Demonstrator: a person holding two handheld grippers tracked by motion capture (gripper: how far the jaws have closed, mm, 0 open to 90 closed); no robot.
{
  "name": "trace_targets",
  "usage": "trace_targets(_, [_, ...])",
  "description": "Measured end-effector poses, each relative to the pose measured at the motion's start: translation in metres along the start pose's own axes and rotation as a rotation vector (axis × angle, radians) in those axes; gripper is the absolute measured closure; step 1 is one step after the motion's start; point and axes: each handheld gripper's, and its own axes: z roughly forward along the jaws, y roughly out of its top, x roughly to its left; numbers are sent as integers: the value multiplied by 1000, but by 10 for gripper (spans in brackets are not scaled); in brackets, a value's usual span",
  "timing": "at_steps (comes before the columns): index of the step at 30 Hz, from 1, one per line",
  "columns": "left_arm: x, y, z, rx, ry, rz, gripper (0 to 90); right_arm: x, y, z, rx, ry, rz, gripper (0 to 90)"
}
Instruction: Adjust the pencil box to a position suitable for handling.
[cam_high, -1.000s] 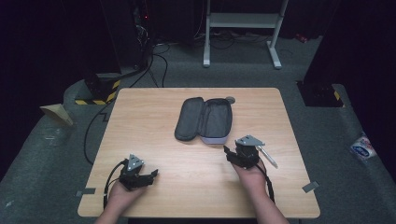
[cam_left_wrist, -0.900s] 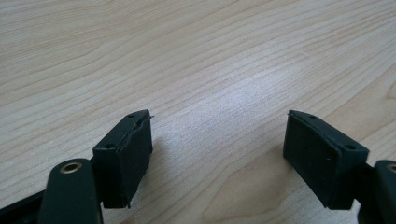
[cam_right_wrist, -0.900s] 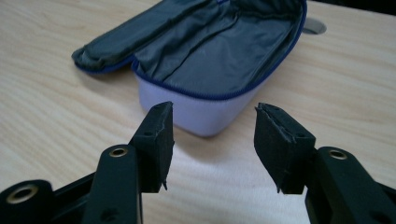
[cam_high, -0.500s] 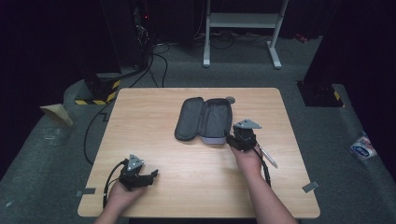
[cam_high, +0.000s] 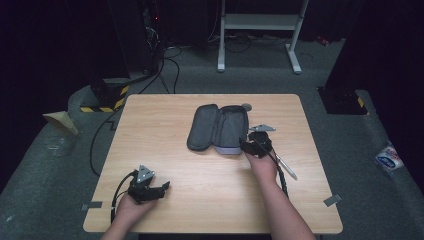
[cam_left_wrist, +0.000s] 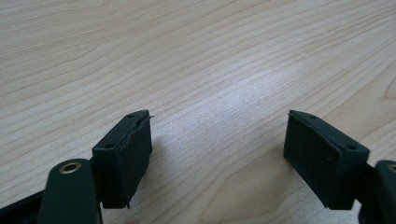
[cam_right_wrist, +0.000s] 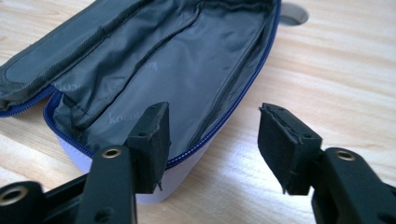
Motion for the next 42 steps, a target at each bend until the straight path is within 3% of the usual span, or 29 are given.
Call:
trace_targets(5, [0, 0, 0, 0, 0, 2, 237, 10, -7, 1, 20, 30, -21, 417])
trace_targets(11, [0, 0, 0, 0, -1, -1, 237, 27, -19, -10, 0, 64, -53, 413])
trace_targets(21, [0, 0, 0, -3, 0, -5, 237, 48, -45, -38, -57, 130, -59, 414])
trace_targets(27, [-1, 0, 0, -3, 0, -5, 237, 65, -62, -53, -72, 167, -86, 418])
trace_targets(30, [-1, 0, 0, -3, 0, -5, 237, 75, -68, -60, -89, 166, -127, 426])
trace_targets(36, [0, 0, 0, 0, 0, -2, 237, 71, -54, -67, -160, 163, -150, 497])
trace_targets(42, [0, 0, 0, 0, -1, -2, 237, 74, -37, -54, -129, 186, -169, 542])
